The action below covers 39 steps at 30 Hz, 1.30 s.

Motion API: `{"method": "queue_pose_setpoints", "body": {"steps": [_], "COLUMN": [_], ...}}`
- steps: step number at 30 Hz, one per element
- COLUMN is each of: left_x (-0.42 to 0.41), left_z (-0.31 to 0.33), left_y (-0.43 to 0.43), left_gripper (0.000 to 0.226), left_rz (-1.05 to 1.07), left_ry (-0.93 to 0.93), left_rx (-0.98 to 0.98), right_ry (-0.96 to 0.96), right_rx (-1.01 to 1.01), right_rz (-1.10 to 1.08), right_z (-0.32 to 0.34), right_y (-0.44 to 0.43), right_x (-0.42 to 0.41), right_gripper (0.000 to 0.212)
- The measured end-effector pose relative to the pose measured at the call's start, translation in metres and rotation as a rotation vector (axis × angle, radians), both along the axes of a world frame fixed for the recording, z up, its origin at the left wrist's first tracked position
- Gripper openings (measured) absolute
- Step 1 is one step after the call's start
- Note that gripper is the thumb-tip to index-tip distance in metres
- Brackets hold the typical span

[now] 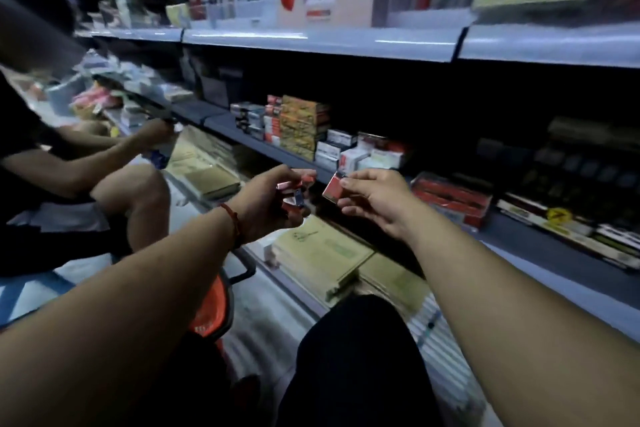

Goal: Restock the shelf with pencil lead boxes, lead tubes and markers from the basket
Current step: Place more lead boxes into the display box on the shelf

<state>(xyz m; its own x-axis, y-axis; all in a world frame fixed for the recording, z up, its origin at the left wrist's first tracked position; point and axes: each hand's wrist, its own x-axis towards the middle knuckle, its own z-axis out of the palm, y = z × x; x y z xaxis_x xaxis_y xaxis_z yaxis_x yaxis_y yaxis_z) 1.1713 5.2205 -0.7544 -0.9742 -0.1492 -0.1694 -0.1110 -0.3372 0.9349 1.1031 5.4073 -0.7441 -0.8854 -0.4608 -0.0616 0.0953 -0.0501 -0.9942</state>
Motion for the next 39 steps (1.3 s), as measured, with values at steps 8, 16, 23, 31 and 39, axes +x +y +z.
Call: {"method": "queue_pose_setpoints", "body": {"steps": [8,16,23,31,39], "left_x": [-0.065,-0.131,-0.173,-0.188,-0.2], "left_z": [0.005,-0.019,-0.024,-0.021,-0.035], "left_y": [0.085,0.119,0.115,0.108,0.102], "left_gripper": [0.042,0.041,0.038,0.029,0.035], "left_rz": [-0.274,-0.222,-0.198,-0.238,-0.374], "left_ry": [0.058,0.076,0.195,0.279,0.401], "left_rx": [0.106,-0.079,-0.247,-0.317,-0.374], "right_ry": [0.062,0.223,0.231,0.07,0.29], "right_rx": [0.09,0.464,0.857,1.127,0.543], "right_rz": [-0.359,-0.755,-0.561,-0.417,-0.615], "right_z": [0.005,0.002,-0.012,0.0,-0.002], "right_y": [0.097,0.142,0.139,0.114,0.075], "right_x": [-0.031,-0.107,-0.149,-0.165,-0.125], "right_gripper": [0.004,0.017,0.027,0.028,0.017]}}
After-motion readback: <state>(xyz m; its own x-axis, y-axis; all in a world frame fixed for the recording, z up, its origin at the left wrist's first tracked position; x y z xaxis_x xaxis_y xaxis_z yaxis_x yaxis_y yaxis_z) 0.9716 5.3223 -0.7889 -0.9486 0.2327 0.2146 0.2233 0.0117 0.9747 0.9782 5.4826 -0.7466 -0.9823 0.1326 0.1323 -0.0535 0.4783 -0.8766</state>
